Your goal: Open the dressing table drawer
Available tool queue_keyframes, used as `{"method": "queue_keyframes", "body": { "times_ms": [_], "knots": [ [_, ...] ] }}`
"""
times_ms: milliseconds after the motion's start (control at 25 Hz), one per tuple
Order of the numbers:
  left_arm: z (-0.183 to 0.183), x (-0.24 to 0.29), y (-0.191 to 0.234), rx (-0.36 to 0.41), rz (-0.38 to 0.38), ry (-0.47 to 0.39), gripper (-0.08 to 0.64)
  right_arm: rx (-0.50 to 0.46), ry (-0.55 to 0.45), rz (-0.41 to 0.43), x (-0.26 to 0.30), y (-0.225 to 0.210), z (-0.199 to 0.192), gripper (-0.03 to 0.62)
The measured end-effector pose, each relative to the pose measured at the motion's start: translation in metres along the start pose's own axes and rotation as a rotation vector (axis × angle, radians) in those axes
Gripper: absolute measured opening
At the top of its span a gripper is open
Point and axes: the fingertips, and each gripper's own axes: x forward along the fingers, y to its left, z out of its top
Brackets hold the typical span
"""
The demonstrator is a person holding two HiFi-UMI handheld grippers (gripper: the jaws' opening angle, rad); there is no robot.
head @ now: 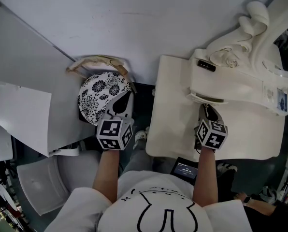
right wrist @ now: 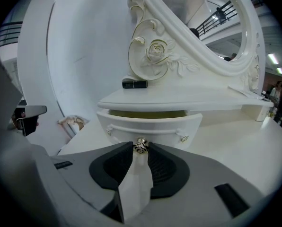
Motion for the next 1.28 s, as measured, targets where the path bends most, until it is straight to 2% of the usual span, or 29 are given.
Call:
{"method": "queue_keyframes", "body": {
  "times_ms": [1280],
  "knots": [
    [-0.012,-0.033,-0.02,-0.002,0.001,-0.016,0.028,-0.006,0.017,0.023,-0.034,0.004,-0.032,0.121]
  ]
}}
